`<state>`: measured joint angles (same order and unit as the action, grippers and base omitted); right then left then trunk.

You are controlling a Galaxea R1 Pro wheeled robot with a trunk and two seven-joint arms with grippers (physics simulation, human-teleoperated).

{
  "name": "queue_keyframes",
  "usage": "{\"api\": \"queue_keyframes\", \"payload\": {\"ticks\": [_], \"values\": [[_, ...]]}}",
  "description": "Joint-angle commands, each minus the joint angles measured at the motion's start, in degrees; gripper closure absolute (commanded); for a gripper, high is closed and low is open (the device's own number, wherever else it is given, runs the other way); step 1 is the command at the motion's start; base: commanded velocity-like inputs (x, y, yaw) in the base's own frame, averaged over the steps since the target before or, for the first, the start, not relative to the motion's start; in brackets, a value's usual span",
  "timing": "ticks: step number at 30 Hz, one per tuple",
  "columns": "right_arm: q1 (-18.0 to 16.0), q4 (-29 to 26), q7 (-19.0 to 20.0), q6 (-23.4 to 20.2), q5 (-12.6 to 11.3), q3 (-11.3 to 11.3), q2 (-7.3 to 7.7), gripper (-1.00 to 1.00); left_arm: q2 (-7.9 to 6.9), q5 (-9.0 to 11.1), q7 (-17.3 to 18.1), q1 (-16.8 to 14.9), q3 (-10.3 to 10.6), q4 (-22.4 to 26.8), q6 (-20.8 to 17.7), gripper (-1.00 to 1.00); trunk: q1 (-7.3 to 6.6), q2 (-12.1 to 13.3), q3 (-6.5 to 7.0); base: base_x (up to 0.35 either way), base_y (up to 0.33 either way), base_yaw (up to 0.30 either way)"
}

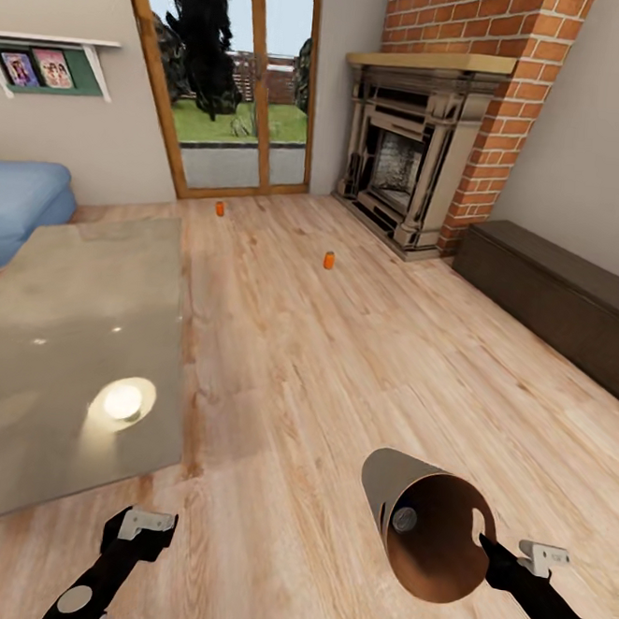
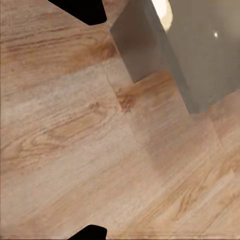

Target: Put the three can of soda from the living room inside the tash can in the kitchen.

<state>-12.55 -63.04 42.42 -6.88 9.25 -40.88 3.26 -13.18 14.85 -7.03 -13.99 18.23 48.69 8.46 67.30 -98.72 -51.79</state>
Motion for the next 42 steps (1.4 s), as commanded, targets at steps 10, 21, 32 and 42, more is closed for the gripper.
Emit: {"api": "queue_keyframes", "payload": {"ticks": [10, 21, 32, 42], "values": [[0.0, -0.1, 0.1, -0.1, -0.5, 0.0, -0.12, 1.0, 0.0, 0.0, 0.0, 0.0, 0.0, -0.1, 0.0, -1.0, 0.0, 0.0, 0.15, 0.165, -0.292, -0.068], [0.0, 0.1, 0.0, 0.5, -0.3, 0.1, -0.37, 1.0, 0.0, 0.0, -0.1, 0.0, 0.9, -0.1, 0.0, -1.0, 0.0, 0.0, 0.15, 0.166, -0.293, -0.002], [0.0, 1.5, -0.1, 0.6, -0.3, 0.1, 0.12, 1.0, 0.0, 0.0, 0.0, 0.0, 1.3, -0.4, 0.1, -1.0, 0.0, 0.0, 0.15, 0.222, -0.252, 0.0], [0.0, 4.5, -0.1, 2.7, -0.2, 0.1, 0.27, 1.0, 0.0, 0.2, 1.1, 0.0, 1.3, -1.2, 0.2, -1.0, 0.0, 0.0, 0.15, 0.283, -0.181, 0.0]]}}
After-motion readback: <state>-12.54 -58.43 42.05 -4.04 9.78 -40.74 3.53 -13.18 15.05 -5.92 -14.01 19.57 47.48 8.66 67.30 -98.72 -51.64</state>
